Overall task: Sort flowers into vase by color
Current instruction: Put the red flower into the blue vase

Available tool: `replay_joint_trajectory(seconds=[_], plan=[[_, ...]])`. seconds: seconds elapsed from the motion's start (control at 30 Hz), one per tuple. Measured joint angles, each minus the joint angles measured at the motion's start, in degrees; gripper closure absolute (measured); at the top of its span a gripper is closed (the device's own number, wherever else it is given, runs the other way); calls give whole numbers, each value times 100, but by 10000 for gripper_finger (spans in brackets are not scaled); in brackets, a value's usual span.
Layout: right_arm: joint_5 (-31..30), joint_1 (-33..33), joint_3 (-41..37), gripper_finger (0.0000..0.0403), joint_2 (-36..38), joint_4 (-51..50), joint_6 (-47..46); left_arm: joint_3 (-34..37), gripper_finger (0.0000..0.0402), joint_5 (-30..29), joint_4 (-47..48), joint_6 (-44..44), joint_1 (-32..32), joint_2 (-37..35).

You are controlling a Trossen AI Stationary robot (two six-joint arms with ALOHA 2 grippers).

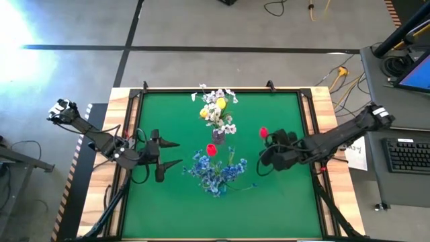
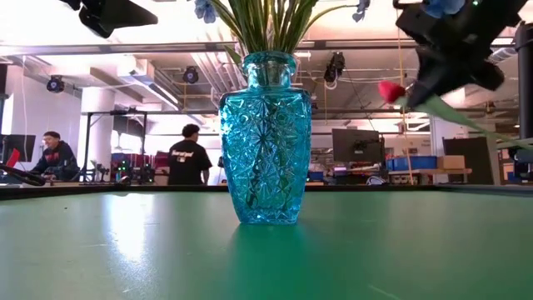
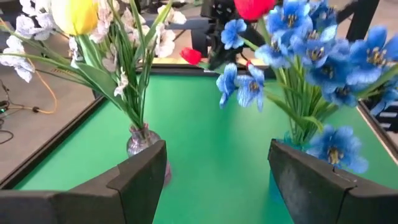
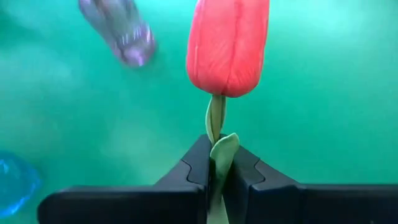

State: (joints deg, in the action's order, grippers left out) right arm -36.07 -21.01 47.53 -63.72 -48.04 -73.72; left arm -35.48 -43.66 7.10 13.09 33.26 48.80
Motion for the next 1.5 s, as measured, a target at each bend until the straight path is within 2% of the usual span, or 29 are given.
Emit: replay_joint_trajectory(seconds=[0.13,0.2,0.3,0.4,0.53,0.67,0.73,0.87,0.93,1.1,1.3,1.5], plan=[[-477,156,0,385,360,131,702,0,134,-284,-191,115,2,0],[-582,250,0,385,507,283,1067,0,134,-625,-242,199,-10,0],[-603,414,0,385,679,634,1754,-6,134,-737,-250,224,-95,-2],[-611,580,0,385,770,1113,2523,-11,134,-514,-400,198,-227,-2],[-608,802,0,385,839,1895,3684,-11,134,293,-725,-124,-525,-2],[-541,1023,-94,385,890,2991,4982,-11,134,435,-850,-469,-946,-4],[-293,1179,-161,385,912,3617,5569,-11,134,677,-853,-675,-1204,-4],[505,1541,-306,385,960,4787,6680,-11,134,1740,-949,-996,-1843,13],[911,1710,-349,385,975,5167,7083,-11,134,2037,-964,-1128,-2148,37],[1689,1939,-432,385,1045,5889,7629,-2,134,2070,-977,-1260,-2668,164],[2047,1917,-455,385,1321,6070,7975,3,134,2079,-1109,-1239,-2758,251],[3318,1874,-490,385,1761,6292,7712,2,134,2079,-1098,-1085,-2757,250]])
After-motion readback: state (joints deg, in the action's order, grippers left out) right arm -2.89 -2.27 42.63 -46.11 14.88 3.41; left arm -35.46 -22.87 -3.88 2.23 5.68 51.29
